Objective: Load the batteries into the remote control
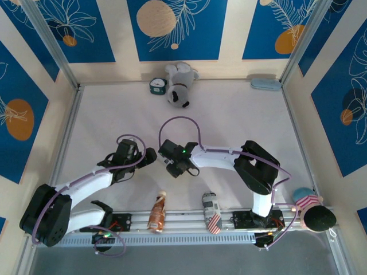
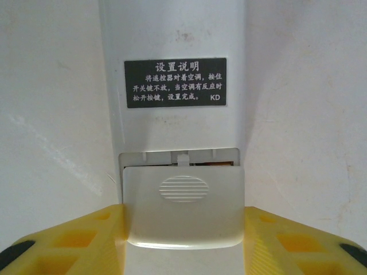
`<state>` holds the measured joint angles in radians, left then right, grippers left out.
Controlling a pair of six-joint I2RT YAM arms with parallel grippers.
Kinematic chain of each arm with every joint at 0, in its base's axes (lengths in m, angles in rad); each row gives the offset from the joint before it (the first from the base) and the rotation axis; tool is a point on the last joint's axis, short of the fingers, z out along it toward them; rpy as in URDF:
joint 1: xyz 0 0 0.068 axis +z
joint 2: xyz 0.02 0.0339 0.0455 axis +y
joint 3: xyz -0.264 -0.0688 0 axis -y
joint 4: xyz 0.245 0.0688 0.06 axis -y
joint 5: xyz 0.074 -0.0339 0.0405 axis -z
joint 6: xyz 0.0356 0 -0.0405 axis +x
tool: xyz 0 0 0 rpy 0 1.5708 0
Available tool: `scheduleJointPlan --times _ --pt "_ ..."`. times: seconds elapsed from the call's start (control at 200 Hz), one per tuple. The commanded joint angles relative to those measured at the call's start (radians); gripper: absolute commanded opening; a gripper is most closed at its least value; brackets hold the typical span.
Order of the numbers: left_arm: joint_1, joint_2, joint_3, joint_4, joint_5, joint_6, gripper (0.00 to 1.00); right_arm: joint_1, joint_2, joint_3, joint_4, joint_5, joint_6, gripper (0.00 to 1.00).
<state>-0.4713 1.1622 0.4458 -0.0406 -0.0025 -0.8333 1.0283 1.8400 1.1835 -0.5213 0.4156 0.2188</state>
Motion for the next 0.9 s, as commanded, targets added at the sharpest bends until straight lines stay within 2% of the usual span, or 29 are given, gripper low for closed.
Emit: scheduleJointPlan --times 0.0,0.795,0.895 --pt "0.013 0.005 -0.015 0.013 0.013 -0.013 1.0 0.004 0.0 -0.001 -0.025 -0.011 0.01 0.5" --pt "0.013 0.011 -0.016 0.021 0.022 -0.013 1.0 -0.009 0.052 0.053 -0.007 -0.014 0.021 0.54" --pt "0.013 0.008 -0.015 0.018 0.022 -0.012 1.0 -0.01 0.046 0.056 -0.004 -0.01 0.025 0.62"
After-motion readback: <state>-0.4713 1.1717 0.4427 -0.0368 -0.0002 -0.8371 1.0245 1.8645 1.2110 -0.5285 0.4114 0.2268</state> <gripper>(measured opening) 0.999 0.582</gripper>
